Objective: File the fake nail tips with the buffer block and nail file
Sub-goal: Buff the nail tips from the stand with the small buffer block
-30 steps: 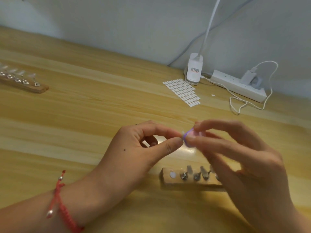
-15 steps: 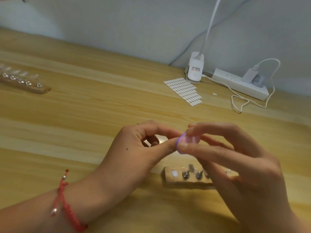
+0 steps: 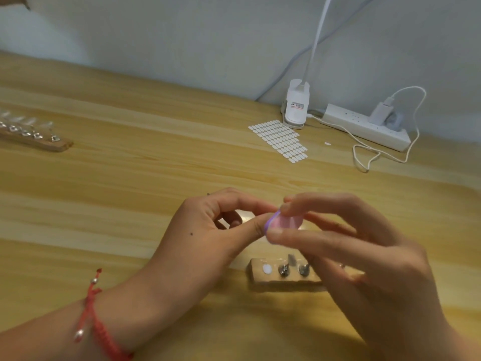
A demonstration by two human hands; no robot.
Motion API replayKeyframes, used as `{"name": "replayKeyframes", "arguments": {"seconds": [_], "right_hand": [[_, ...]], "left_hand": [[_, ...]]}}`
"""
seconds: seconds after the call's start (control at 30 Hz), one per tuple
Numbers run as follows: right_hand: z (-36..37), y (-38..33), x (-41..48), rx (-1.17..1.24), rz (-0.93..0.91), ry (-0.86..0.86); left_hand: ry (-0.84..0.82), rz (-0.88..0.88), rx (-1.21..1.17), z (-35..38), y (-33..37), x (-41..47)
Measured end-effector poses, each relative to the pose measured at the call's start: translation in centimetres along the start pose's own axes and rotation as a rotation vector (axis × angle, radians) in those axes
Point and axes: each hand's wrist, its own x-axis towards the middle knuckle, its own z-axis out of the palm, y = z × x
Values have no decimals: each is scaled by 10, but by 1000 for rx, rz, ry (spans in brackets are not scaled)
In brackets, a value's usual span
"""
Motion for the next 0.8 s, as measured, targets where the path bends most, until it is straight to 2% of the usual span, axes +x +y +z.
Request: {"name": "replayKeyframes", "arguments": {"seconds": [0.8], "right_hand": [[1,1,-1,28,59,43]], "left_hand": [[39,-76,16,-1,0,0]]}}
